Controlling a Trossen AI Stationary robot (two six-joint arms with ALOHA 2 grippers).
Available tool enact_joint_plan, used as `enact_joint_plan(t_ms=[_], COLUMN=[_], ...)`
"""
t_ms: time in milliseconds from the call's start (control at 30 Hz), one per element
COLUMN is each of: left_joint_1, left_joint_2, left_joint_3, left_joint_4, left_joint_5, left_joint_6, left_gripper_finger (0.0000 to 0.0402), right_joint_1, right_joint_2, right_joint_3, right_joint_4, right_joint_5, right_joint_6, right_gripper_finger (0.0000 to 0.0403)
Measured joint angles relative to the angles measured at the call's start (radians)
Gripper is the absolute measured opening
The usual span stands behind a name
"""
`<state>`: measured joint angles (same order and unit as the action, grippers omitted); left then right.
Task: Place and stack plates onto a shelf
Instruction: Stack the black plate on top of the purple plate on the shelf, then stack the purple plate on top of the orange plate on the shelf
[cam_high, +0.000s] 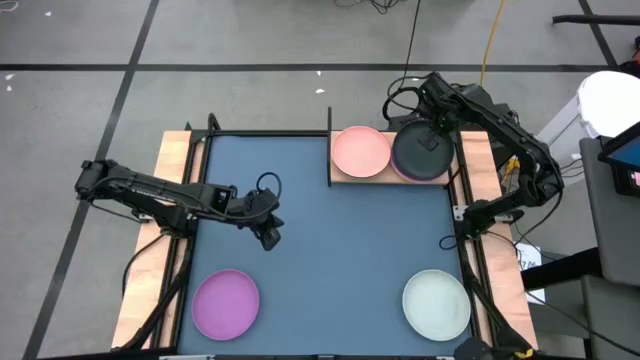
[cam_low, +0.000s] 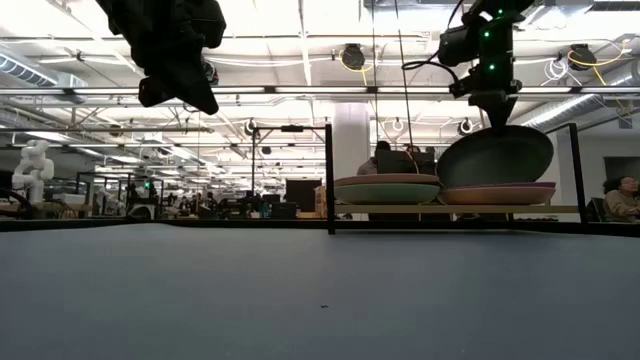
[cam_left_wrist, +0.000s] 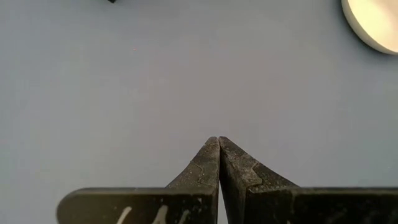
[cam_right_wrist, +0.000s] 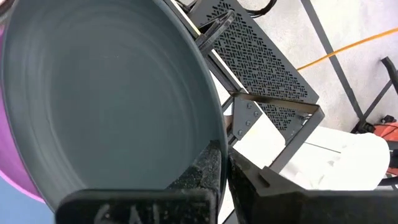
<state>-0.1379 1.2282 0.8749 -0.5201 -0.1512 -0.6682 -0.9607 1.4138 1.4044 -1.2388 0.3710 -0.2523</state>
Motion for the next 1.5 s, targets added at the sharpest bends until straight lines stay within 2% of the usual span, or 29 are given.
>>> enact_joint_plan(t_ms=[900,1200,1300,1500], left_joint_1=[0.0,0.001,0.007,0.024], left_joint_2=[0.0,0.0,0.0,0.0], left_joint_3=[0.0,0.0,0.0,0.0], left_joint_4=[0.0,0.0,-0.001,-0.001], left_joint_5=[0.001,0.001,0.004,0.046], left_joint_6=[-0.002,-0.007,-0.008,-0.016], left_gripper_finger=[0.0004,0.0004,0.0004,0.0004], right_joint_1=[0.0,0.0,0.0,0.014], right_joint_2=[0.005,0.005,0.004,-0.001], right_joint_3=[0.0,-0.001,-0.001,-0.001], right_joint_4=[0.033,0.036,0.014,-0.052], right_joint_5=[0.001,0.044,-0.018,-0.248], right_joint_6=[-0.019,0.016,0.065,0.235], right_gripper_finger=[0.0015,0.0073,0.0092,0.0106])
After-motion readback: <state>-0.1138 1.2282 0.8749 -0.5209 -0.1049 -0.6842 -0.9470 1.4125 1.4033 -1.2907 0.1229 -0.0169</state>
